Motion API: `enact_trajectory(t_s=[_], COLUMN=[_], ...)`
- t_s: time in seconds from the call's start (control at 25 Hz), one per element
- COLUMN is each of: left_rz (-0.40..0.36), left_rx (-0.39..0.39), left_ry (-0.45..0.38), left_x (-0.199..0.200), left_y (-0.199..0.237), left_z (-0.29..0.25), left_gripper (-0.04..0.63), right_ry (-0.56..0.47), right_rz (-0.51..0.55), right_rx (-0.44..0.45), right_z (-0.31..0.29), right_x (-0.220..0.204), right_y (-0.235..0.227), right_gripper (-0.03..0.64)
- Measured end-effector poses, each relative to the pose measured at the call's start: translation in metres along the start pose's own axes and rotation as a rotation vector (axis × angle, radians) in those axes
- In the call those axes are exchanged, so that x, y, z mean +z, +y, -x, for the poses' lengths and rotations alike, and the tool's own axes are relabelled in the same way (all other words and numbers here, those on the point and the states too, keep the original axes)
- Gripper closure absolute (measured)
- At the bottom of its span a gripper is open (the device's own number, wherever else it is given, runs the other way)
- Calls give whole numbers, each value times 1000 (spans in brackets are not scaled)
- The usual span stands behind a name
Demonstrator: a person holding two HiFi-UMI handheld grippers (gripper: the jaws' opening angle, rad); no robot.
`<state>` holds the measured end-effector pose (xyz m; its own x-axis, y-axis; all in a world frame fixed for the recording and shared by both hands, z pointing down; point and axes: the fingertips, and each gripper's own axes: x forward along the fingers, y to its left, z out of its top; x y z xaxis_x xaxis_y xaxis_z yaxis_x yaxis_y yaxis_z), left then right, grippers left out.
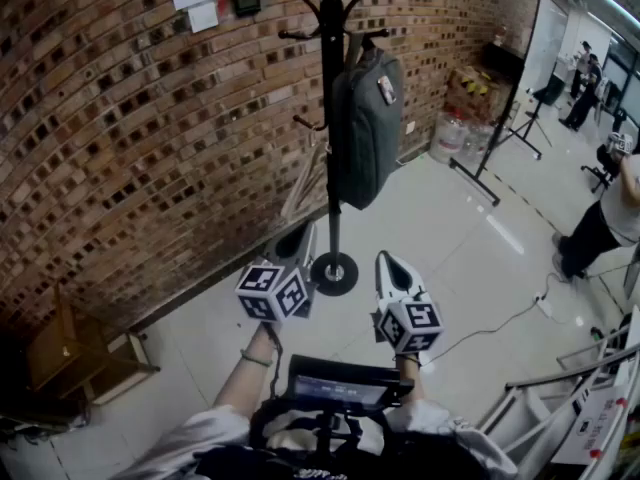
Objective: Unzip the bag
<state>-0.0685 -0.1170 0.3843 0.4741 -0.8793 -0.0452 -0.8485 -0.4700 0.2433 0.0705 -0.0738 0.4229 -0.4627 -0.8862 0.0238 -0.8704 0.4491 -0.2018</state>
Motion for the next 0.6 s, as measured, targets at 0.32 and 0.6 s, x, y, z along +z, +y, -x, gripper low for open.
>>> enact_trajectory(t_s=[0.32, 0.6], left_rz=[-33, 2], left_rx=[-2, -22], left_ry=[16, 34], left_x=[7, 8], left_y=[-11, -12], left_z=[-39, -71], left_gripper=[588, 588], right_ry=[8, 13], right_rz=[-28, -45], right_rx=[9, 17], right_z=[4, -9], right_x=[-3, -7], right_y=[-39, -63], right_gripper=[620, 620])
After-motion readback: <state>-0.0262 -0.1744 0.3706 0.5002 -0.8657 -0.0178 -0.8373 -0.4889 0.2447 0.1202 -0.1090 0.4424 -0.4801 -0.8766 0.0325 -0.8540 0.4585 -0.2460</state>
